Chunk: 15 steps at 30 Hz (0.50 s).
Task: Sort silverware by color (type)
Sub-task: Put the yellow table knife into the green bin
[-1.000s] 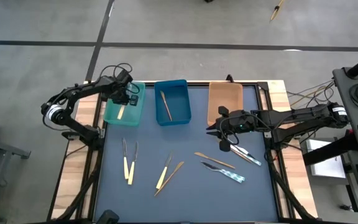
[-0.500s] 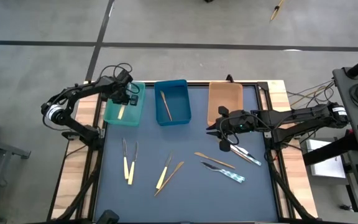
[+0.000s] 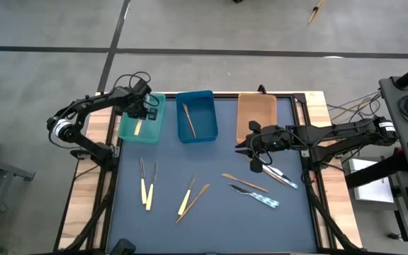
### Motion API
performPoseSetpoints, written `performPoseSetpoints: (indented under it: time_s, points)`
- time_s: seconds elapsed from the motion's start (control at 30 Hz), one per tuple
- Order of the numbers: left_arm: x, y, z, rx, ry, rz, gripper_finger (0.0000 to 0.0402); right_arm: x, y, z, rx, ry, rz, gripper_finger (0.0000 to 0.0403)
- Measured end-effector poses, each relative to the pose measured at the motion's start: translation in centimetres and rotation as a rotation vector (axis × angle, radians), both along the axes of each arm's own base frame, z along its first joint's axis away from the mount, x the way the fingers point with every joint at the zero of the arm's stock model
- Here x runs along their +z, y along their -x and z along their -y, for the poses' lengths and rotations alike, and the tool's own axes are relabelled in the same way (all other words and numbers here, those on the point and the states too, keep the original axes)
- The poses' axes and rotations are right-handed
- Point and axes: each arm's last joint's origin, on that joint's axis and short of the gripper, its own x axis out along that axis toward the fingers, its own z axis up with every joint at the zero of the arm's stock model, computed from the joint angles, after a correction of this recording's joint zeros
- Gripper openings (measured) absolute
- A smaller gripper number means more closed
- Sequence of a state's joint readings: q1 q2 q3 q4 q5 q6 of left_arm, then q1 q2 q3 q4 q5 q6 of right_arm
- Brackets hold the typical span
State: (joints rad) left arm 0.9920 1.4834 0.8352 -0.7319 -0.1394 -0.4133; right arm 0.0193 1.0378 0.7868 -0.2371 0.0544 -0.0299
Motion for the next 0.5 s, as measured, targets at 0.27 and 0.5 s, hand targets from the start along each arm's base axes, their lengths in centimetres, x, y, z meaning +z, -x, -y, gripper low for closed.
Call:
performPoseSetpoints:
  time_s: [0.27,0.5]
  points:
    - [0.00,-0.01,-0.01,0.007,-0.001,0.002,0.0048,-0.15,0.10,0.00,0.000,0.000,-0.019,0.0068]
    - [-0.01,0.04,0.06,0.007,0.006,-0.002,0.0048,-0.17,0.11,0.00,0.000,0.000,-0.020,0.0068]
